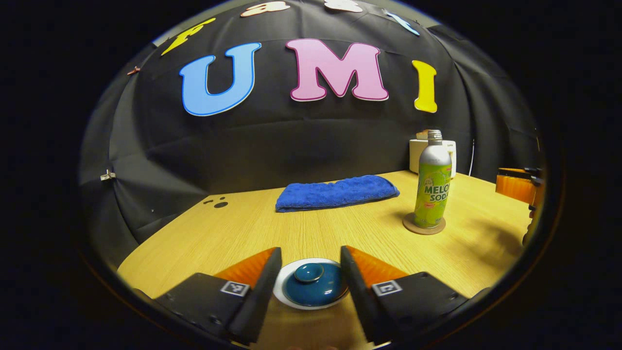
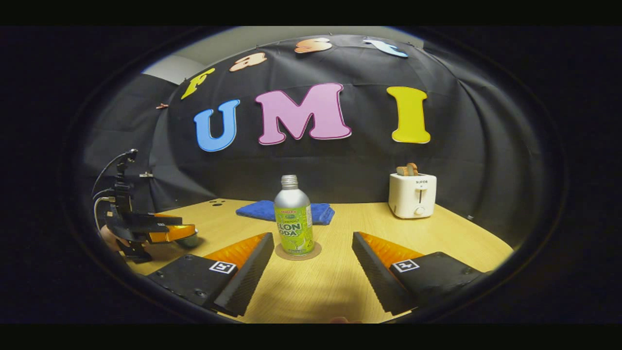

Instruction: Open the teacup lid with one hand, grasp the water bottle and pour water into the teacup with the other hand; after pouring, place the water bottle on the coaster and then close the teacup lid.

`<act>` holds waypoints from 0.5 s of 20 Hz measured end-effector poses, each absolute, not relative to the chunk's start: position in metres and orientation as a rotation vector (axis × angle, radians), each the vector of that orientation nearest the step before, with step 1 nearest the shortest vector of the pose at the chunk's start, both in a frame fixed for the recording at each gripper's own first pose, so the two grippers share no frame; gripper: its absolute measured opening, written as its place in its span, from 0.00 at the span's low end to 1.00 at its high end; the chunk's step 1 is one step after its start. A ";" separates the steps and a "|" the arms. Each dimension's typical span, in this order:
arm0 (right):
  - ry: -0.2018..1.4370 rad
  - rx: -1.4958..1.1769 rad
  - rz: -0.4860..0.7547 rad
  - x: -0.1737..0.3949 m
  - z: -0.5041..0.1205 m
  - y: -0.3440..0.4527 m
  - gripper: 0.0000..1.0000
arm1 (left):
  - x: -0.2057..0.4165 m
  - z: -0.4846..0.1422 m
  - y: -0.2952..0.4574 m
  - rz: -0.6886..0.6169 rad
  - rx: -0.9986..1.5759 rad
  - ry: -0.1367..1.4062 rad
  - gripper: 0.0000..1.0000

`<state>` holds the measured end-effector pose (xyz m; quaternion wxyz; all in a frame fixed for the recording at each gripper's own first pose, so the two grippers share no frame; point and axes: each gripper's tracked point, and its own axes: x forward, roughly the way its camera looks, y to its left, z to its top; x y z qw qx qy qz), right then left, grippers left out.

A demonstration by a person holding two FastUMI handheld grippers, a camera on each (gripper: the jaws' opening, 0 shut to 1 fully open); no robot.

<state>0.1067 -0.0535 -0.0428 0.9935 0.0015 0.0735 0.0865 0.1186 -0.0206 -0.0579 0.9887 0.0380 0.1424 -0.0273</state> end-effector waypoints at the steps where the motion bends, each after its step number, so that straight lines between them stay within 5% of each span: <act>1: 0.146 0.005 0.176 0.106 -0.042 -0.053 1.00 | 0.114 -0.052 -0.022 -0.058 0.076 0.272 0.91; 10: 0.093 0.019 0.161 0.090 -0.011 -0.051 1.00 | 0.063 0.037 -0.006 0.021 0.037 0.016 0.96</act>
